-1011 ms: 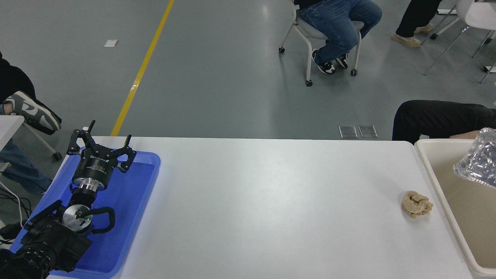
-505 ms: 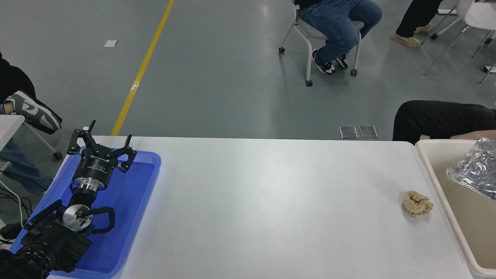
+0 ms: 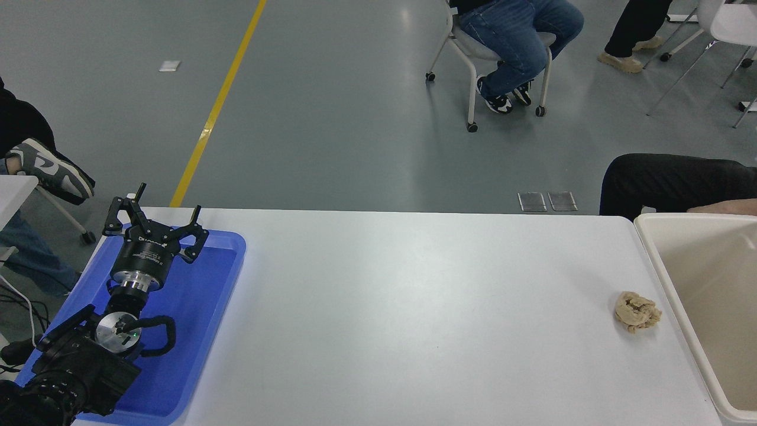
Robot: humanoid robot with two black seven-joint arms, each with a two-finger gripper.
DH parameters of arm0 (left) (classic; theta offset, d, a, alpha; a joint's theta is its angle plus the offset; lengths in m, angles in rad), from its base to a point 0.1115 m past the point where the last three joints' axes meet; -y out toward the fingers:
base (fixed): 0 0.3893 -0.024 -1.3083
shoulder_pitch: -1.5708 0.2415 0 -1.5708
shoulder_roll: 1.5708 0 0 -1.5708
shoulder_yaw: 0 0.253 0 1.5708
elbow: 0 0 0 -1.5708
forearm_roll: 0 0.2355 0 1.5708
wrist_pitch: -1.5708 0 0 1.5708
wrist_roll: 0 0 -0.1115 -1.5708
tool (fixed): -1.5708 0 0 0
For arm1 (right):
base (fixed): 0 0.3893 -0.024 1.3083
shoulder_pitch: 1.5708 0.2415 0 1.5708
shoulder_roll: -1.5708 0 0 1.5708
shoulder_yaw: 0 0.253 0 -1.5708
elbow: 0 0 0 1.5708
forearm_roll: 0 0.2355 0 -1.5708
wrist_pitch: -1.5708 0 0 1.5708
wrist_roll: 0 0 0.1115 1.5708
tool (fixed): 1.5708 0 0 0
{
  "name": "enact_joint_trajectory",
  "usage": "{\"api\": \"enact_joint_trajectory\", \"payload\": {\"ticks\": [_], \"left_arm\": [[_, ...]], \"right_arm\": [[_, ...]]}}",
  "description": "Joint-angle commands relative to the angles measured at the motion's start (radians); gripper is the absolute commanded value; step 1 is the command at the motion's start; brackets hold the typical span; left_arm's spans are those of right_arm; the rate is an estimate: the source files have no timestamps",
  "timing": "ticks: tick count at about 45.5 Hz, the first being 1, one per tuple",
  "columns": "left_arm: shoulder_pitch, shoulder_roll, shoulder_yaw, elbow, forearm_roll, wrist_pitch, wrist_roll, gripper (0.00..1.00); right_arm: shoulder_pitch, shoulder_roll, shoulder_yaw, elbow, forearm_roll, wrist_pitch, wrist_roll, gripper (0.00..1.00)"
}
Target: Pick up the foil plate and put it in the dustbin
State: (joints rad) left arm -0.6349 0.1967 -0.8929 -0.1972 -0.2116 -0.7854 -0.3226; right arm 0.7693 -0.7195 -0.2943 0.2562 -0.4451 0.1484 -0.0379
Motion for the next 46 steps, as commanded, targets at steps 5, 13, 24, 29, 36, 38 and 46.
{"api": "enact_joint_trajectory", "payload": {"ticks": [5,13,24,29,36,38,46], "left_arm": [[-0.002,-0.003,0.000,-0.001,0.000,0.000,0.000,1.00],[-0.003,-0.003,0.000,-0.001,0.000,0.000,0.000,1.00],[-0.002,-0.003,0.000,-0.001,0.000,0.000,0.000,1.00],[-0.002,-0.003,0.000,-0.001,0.000,0.000,0.000,1.00],[-0.002,-0.003,0.000,-0.001,0.000,0.000,0.000,1.00],[-0.002,-0.003,0.000,-0.001,0.000,0.000,0.000,1.00],[0.000,-0.002,-0.001,-0.001,0.000,0.000,0.000,1.00]], "right_arm": [[0.260,-0.143,-0.086,0.385,-0.121,0.026,0.001,1.00],[0.419,-0.196,-0.157,0.613,-0.283,0.031,0.001,1.00],[0.692,-0.201,-0.394,0.824,-0.330,0.158,0.001,1.00],[0.847,-0.192,-0.509,0.929,-0.328,0.235,0.001,1.00],[1.094,-0.161,-0.650,1.041,-0.316,0.402,0.001,1.00],[1.154,-0.147,-0.680,1.066,-0.314,0.443,0.001,1.00],[1.373,-0.048,-0.827,1.201,-0.216,0.569,0.000,1.00]]}}
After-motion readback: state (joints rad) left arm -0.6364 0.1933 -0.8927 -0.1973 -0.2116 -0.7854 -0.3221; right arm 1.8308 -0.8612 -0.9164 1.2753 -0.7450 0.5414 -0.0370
